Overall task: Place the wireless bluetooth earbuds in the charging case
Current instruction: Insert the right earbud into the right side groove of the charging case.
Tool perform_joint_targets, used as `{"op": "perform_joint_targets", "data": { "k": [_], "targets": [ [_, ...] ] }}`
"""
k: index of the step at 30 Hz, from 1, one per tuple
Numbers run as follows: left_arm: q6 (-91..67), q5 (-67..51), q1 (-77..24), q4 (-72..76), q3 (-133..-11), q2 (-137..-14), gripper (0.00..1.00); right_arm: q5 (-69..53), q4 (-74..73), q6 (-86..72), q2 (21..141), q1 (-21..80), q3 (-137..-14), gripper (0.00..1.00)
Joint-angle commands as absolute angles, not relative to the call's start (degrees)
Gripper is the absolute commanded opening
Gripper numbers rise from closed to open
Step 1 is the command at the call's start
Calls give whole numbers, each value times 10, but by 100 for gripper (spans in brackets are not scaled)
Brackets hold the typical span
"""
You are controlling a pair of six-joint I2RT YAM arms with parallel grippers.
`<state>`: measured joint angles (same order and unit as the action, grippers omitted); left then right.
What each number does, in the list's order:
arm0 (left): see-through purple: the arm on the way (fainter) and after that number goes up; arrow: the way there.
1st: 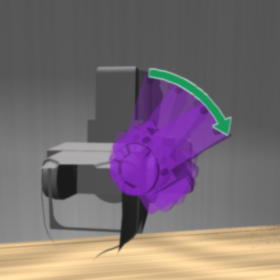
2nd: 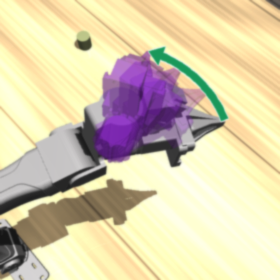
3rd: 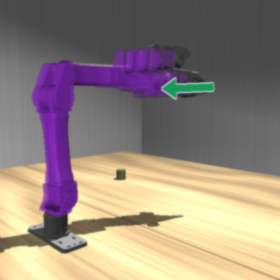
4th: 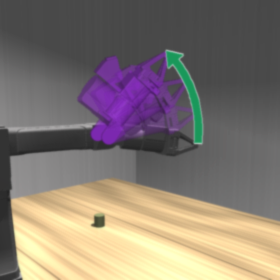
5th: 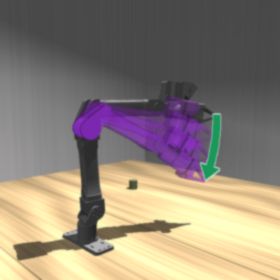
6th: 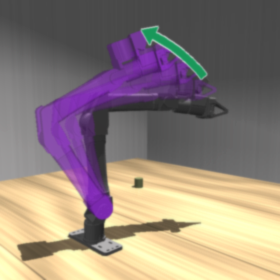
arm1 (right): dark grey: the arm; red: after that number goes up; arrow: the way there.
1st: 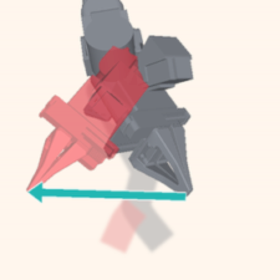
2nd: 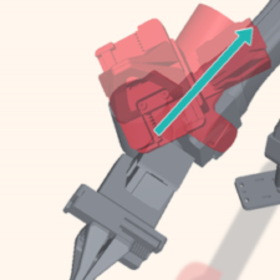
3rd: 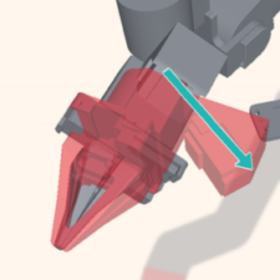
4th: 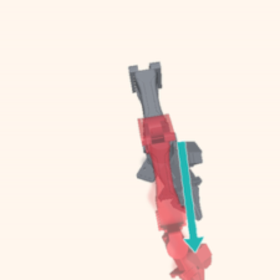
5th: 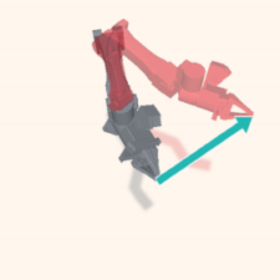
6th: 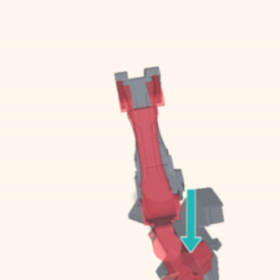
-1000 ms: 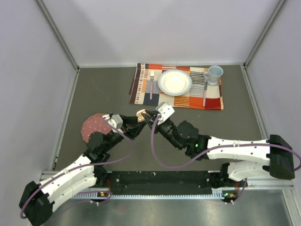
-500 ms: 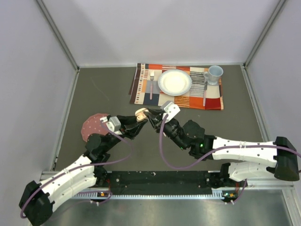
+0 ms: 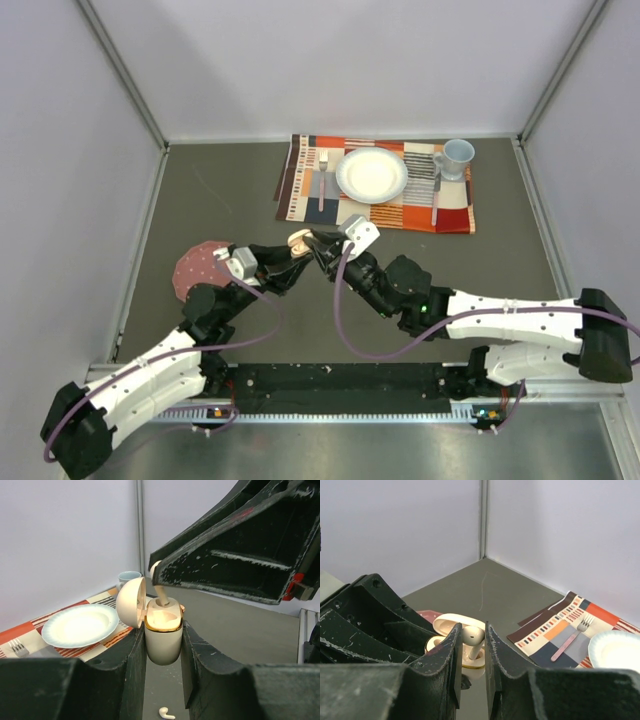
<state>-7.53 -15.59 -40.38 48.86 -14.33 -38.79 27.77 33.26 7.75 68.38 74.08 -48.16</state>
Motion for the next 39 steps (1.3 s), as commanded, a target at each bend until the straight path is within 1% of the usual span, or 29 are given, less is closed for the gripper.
{"op": "perform_joint_targets", "data": {
  "k": [1, 14, 27, 35, 39],
  "targets": [
    [-76, -159, -402, 534, -138, -380, 0, 280, 358, 83, 706, 745, -506, 0],
    [-77, -140, -403, 538, -127, -363, 0, 299, 376, 91, 701, 745, -494, 0],
    [-80, -122, -403, 536, -123, -349, 0, 279, 354, 91, 708, 746, -492, 1],
    [-83, -119, -403, 537, -127, -353, 0, 269, 330, 91, 708, 745, -491, 6],
    [-83, -120, -402, 538, -128, -355, 0, 264, 331, 91, 707, 745, -488, 10]
  ]
}}
